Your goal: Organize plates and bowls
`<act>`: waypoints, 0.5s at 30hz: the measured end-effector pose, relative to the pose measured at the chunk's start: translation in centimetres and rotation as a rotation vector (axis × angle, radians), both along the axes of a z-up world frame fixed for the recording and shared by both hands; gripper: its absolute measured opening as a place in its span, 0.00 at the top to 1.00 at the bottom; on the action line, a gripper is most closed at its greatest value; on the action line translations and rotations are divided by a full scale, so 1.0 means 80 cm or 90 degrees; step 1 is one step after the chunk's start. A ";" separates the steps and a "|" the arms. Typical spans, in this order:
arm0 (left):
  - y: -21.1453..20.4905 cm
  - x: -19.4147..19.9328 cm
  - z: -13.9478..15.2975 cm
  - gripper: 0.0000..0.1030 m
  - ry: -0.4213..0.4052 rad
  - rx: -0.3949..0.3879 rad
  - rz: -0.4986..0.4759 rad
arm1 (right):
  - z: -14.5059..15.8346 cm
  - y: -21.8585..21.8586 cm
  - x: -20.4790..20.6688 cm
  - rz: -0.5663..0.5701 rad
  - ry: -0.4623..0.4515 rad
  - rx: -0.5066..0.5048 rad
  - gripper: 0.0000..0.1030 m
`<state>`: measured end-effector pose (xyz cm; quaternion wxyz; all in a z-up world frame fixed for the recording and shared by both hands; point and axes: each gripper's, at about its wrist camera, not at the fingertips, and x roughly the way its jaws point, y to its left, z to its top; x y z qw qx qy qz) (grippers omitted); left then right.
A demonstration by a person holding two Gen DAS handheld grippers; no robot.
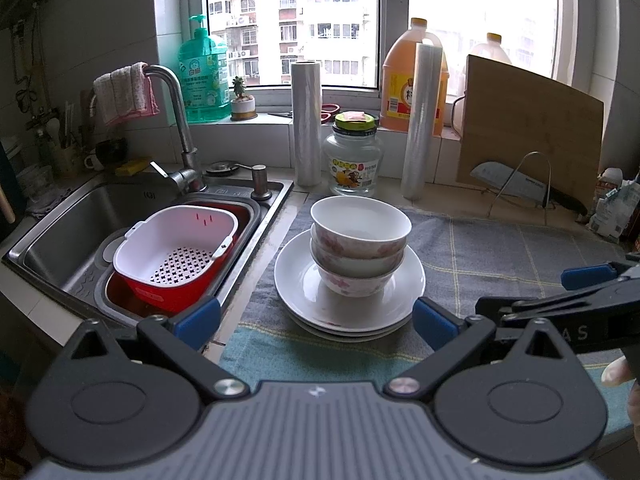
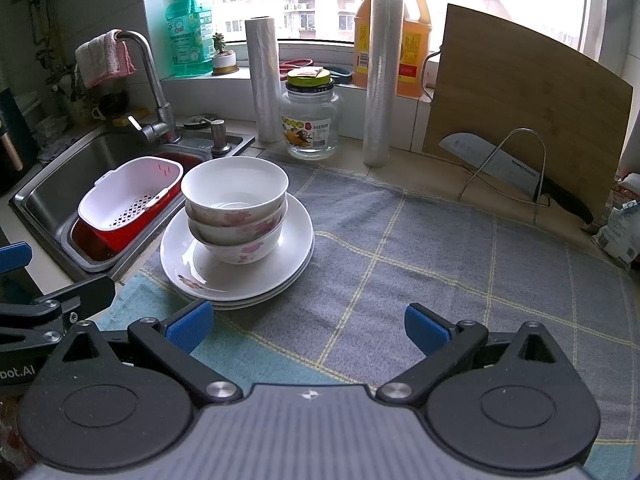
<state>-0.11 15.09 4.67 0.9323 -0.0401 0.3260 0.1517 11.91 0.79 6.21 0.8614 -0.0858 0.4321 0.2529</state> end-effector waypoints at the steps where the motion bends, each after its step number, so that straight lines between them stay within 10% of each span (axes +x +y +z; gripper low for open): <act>1: 0.000 0.000 0.000 0.01 0.000 0.000 0.000 | 0.000 0.000 0.000 0.000 0.000 0.000 0.00; 15: 0.005 0.006 0.000 0.01 0.000 -0.002 -0.001 | 0.000 0.003 0.001 -0.001 0.001 -0.002 0.00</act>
